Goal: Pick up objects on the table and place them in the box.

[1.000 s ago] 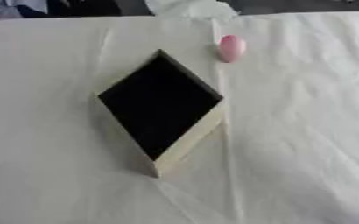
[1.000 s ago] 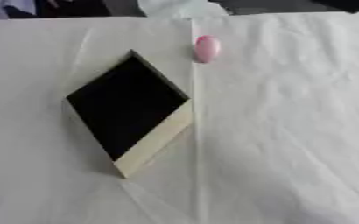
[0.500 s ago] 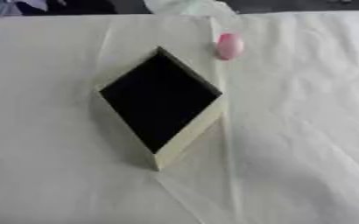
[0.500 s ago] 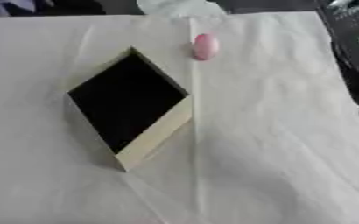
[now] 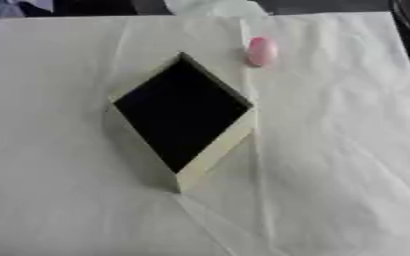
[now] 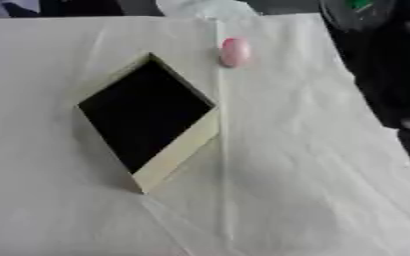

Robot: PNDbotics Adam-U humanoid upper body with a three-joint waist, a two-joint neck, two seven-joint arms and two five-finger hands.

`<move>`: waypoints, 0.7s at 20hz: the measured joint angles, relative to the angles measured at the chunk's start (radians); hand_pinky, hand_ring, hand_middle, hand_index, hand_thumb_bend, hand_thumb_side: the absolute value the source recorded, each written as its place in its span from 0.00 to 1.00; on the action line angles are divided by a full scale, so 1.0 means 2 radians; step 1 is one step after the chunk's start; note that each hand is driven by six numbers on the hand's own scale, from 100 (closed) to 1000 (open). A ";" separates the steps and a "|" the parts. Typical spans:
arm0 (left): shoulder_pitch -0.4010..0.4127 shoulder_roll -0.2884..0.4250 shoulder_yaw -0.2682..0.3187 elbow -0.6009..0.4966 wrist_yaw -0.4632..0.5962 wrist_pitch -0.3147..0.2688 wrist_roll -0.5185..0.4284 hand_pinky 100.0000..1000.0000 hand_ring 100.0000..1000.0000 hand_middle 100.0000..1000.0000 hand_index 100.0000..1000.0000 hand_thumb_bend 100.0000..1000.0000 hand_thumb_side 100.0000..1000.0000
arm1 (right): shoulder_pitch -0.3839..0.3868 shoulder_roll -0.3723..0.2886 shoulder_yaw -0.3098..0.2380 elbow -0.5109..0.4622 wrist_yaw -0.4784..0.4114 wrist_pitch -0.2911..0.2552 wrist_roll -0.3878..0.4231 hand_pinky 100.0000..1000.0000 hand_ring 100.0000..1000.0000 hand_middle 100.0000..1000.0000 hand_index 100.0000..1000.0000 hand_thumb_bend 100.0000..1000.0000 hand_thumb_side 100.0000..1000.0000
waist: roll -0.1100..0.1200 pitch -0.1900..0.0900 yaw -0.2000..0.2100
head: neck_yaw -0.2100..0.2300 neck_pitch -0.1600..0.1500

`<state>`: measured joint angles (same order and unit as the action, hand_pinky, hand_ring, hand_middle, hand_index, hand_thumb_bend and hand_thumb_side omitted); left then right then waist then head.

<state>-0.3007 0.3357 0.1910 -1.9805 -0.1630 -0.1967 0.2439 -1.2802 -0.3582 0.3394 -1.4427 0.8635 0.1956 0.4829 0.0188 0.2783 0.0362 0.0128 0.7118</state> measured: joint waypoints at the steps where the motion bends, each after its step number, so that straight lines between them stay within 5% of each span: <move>1: 0.000 0.000 -0.001 0.000 0.001 0.000 -0.001 0.67 0.73 0.76 0.76 0.00 0.70 | -0.002 0.010 -0.003 0.012 0.007 -0.003 0.007 0.94 0.97 0.88 0.91 0.00 1.00 | 0.000 0.000 0.001 | -0.001 0.000; 14: -0.004 0.000 -0.005 0.000 0.003 0.000 -0.006 0.67 0.73 0.76 0.76 0.00 0.70 | -0.035 0.101 -0.021 0.175 0.092 -0.096 0.107 0.97 1.00 0.91 0.96 0.00 1.00 | -0.001 0.000 0.006 | -0.018 -0.001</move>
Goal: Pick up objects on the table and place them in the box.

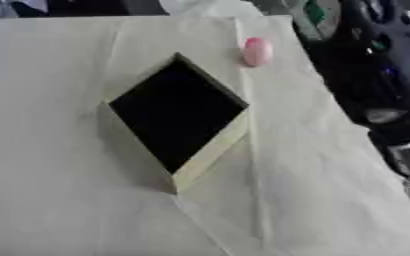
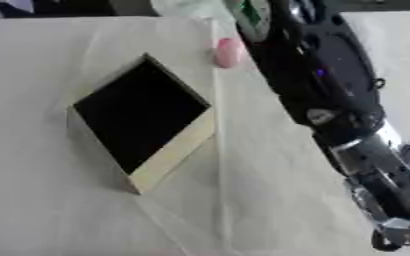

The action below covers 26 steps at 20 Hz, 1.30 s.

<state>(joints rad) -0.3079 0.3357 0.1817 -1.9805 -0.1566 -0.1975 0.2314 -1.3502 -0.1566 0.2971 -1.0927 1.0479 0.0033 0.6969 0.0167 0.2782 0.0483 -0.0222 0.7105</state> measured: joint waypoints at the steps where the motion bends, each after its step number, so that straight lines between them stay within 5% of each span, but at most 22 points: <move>1: 0.000 0.000 0.000 0.000 0.000 0.000 -0.001 0.67 0.73 0.76 0.76 0.00 0.70 | -0.003 0.003 -0.003 0.012 0.004 -0.008 0.008 0.97 1.00 0.91 0.96 0.00 1.00 | 0.000 0.000 0.000 | -0.001 0.000; 11: 0.000 0.000 -0.001 0.000 0.003 0.000 -0.002 0.67 0.73 0.76 0.76 0.00 0.70 | -0.025 0.012 -0.049 0.132 0.043 -0.080 0.066 0.98 1.00 0.93 0.96 0.00 0.92 | 0.000 -0.002 -0.003 | 0.001 0.000; 26: 0.004 0.000 0.000 0.000 0.001 0.001 -0.003 0.67 0.73 0.76 0.76 0.00 0.70 | -0.038 -0.017 -0.084 0.278 0.076 -0.188 0.015 0.98 1.00 0.94 1.00 0.00 0.80 | 0.000 -0.007 -0.010 | 0.010 0.003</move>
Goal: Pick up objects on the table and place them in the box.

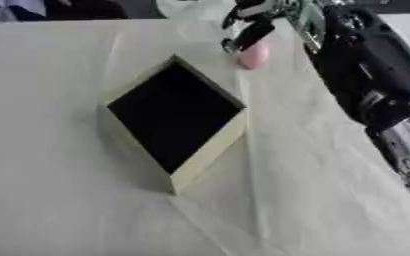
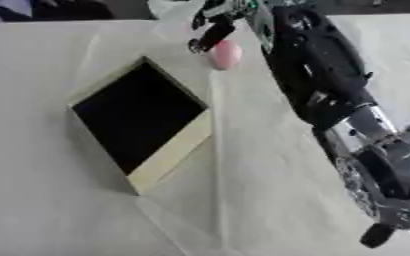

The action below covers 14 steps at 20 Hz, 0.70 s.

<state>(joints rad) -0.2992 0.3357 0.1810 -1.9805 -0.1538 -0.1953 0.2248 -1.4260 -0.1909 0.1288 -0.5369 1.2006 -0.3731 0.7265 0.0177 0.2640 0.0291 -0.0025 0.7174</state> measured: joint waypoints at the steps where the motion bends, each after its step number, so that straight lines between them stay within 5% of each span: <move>1: 0.000 0.000 0.000 0.000 0.000 0.000 0.000 0.67 0.73 0.76 0.76 0.00 0.69 | 0.000 -0.001 -0.003 0.001 -0.006 -0.007 0.001 0.98 1.00 0.94 1.00 0.00 0.82 | 0.000 0.000 -0.001 | 0.000 0.000; 6: 0.000 0.000 0.000 0.000 -0.002 0.001 -0.001 0.67 0.73 0.76 0.76 0.00 0.69 | -0.008 -0.009 -0.010 -0.004 -0.034 -0.023 0.006 1.00 1.00 0.99 1.00 0.00 0.81 | 0.001 -0.001 -0.002 | 0.000 0.001; 8: 0.000 0.000 0.000 0.000 -0.002 0.001 -0.001 0.67 0.73 0.75 0.76 0.00 0.69 | -0.010 -0.014 -0.005 -0.011 -0.033 -0.017 0.011 1.00 1.00 0.99 1.00 0.00 0.72 | 0.000 -0.001 -0.002 | 0.000 0.001; 10: 0.000 0.000 0.000 0.000 -0.003 0.001 -0.001 0.67 0.73 0.75 0.76 0.00 0.68 | -0.010 -0.018 -0.001 -0.016 -0.027 -0.010 0.015 1.00 1.00 0.98 1.00 0.00 0.51 | 0.000 -0.001 -0.001 | 0.001 0.001; 14: 0.000 0.000 0.000 0.000 -0.003 0.002 -0.002 0.67 0.73 0.75 0.76 0.00 0.67 | -0.010 -0.018 0.000 -0.016 -0.005 -0.003 0.018 1.00 0.99 0.97 1.00 0.00 0.41 | 0.000 -0.001 -0.001 | 0.001 0.001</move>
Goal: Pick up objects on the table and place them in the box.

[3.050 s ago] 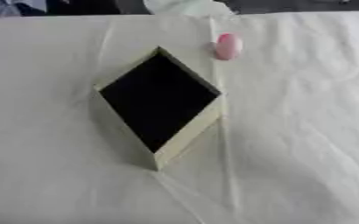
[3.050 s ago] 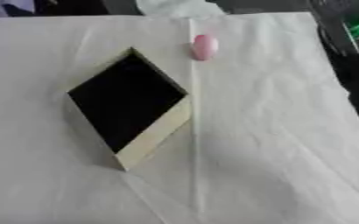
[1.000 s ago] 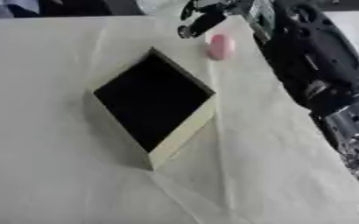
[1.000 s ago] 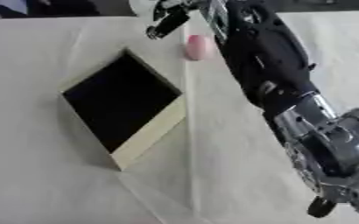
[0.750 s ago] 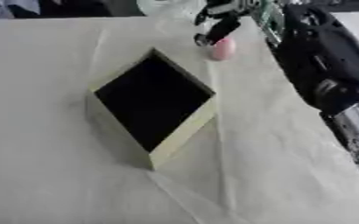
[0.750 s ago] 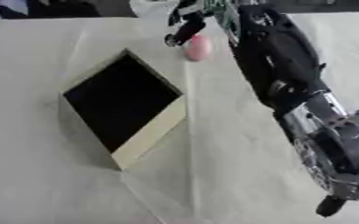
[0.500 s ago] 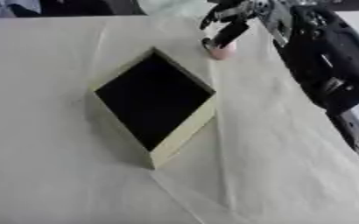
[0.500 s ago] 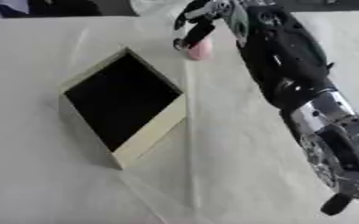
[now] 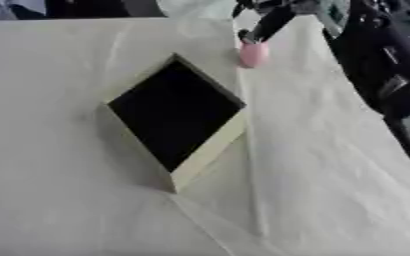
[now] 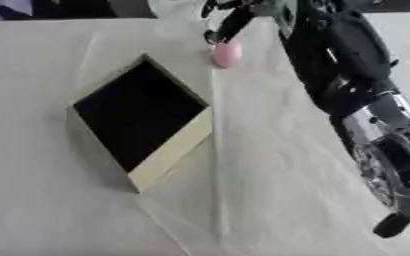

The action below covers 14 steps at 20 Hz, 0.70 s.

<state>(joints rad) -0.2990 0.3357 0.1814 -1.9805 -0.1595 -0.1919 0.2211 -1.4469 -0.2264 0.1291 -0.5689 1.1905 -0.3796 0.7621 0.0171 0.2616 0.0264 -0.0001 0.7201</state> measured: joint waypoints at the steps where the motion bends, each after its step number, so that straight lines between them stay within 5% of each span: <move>1: 0.000 0.000 0.000 0.000 0.000 0.000 0.000 0.67 0.73 0.75 0.76 0.00 0.67 | 0.000 0.000 0.000 0.000 0.005 0.001 0.000 1.00 0.99 0.97 1.00 0.00 0.37 | 0.000 0.000 0.000 | 0.000 0.000; 14: 0.000 0.000 0.000 0.000 0.000 0.001 -0.001 0.67 0.73 0.75 0.76 0.00 0.65 | 0.004 0.000 -0.006 0.014 0.044 0.007 -0.010 1.00 0.99 0.97 1.00 0.00 0.42 | 0.002 0.000 -0.002 | 0.000 0.000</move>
<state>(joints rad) -0.2989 0.3357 0.1819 -1.9805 -0.1601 -0.1890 0.2182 -1.4397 -0.2264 0.1166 -0.5415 1.2793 -0.3651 0.7420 0.0217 0.2615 0.0233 -0.0002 0.7201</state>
